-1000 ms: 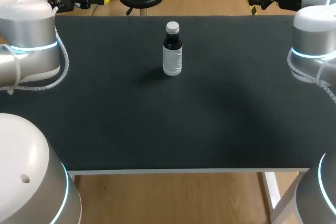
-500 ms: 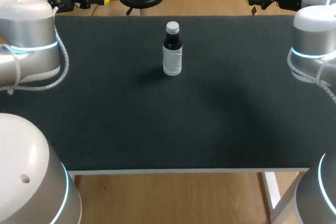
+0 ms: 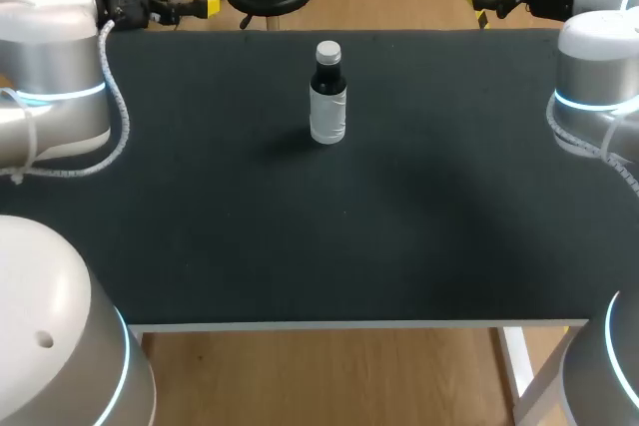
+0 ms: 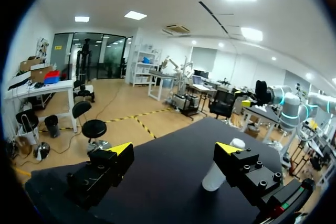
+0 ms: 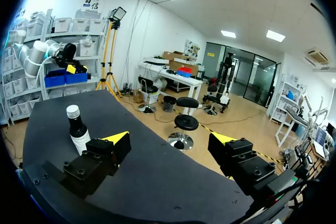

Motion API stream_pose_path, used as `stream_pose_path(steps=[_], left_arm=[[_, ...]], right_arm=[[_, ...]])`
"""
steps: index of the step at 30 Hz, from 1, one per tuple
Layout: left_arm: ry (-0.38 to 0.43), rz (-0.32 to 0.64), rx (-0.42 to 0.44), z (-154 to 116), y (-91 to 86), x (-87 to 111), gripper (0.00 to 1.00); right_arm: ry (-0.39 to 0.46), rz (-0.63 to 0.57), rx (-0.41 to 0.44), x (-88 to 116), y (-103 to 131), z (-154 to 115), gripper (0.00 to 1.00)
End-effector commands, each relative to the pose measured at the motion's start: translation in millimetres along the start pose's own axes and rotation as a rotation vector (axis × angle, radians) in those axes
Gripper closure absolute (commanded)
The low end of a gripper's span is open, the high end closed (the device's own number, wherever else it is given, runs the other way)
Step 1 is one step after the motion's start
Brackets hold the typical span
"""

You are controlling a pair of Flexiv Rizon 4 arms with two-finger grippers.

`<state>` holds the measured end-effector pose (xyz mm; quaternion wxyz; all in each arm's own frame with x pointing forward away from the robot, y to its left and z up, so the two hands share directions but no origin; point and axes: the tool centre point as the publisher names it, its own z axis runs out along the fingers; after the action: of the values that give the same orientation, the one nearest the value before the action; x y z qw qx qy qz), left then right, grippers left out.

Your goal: Unscrew the bottle cap

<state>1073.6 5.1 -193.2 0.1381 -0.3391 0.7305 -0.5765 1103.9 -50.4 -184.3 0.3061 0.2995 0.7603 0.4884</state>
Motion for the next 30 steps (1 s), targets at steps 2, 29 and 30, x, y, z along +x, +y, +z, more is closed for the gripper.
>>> stream_pose_path(steps=[2,29,30], left_arm=[[0.119,0.063,0.049,5.1,17.7,-2.3,0.0],[0.517,0.258,0.199,56.9,68.6,49.1,0.0],[0.526,0.267,0.2,58.5,69.3,51.4,0.0]], right_arm=[[0.0,0.0,0.0,0.0,-0.1,0.2,0.0],[0.0,0.0,0.0,0.0,-0.1,0.2,0.0],[0.0,0.0,0.0,0.0,-0.1,0.2,0.0]])
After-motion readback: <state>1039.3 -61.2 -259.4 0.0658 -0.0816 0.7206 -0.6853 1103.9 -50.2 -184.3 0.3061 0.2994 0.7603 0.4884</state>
